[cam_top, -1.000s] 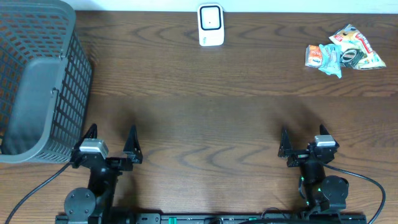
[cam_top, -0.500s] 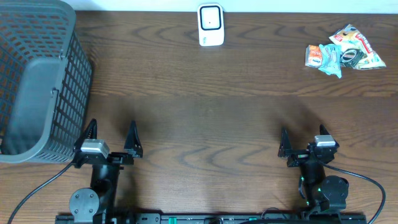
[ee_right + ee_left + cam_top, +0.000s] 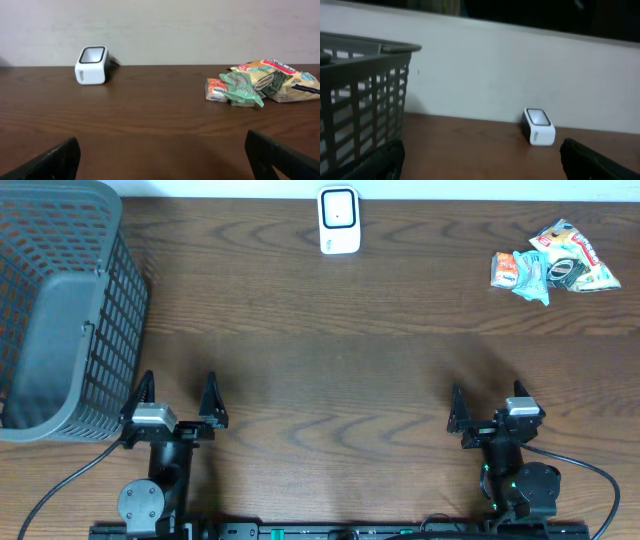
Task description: Scan the item barcode
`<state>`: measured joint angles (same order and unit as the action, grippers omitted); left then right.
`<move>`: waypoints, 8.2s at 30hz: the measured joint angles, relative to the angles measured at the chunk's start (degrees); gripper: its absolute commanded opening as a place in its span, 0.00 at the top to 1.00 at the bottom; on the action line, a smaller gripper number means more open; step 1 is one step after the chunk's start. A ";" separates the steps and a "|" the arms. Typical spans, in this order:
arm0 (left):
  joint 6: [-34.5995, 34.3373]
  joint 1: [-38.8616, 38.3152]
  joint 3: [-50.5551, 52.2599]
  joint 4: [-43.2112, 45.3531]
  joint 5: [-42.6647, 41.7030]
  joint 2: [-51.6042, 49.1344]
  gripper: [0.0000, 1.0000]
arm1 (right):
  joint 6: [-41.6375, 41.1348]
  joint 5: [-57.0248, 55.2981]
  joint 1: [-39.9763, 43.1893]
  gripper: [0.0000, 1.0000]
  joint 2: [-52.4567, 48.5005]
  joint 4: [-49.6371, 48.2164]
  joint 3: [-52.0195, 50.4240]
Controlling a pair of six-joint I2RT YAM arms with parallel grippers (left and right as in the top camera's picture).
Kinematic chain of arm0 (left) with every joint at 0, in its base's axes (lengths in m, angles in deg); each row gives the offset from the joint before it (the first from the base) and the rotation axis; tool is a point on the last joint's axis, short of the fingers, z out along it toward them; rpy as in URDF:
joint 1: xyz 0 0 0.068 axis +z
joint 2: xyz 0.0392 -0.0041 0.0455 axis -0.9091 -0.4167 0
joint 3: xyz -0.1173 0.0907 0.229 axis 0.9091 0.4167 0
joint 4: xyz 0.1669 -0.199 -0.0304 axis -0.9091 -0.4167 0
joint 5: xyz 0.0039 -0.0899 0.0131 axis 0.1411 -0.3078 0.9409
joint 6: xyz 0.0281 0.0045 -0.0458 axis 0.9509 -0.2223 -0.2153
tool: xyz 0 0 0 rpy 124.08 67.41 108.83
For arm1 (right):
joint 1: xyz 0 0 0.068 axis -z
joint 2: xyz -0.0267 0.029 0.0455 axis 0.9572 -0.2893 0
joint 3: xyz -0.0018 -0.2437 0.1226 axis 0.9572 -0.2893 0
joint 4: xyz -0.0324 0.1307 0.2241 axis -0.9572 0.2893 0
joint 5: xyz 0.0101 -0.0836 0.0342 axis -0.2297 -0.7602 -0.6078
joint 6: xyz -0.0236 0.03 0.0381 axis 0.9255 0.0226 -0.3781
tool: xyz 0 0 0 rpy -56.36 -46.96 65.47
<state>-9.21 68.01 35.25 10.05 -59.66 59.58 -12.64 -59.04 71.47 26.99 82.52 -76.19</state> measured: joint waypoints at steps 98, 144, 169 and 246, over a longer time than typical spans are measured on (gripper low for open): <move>5.77 -3.52 3.17 -12.66 6.10 0.00 0.02 | 0.00 0.02 0.00 0.01 0.00 0.00 0.00; 7.04 -3.52 3.17 -12.66 6.10 0.00 0.02 | 0.00 0.02 0.00 0.01 0.00 0.00 0.00; 7.04 -3.52 3.17 -12.66 6.10 0.00 0.02 | 0.00 0.02 0.00 0.01 0.00 0.00 0.00; 7.06 -3.52 3.17 -12.63 6.10 0.00 0.03 | 0.02 -0.81 0.00 0.01 0.00 0.02 0.00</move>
<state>-2.15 64.49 38.42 -2.59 -53.57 59.58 -12.62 -59.85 71.47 26.99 82.54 -76.19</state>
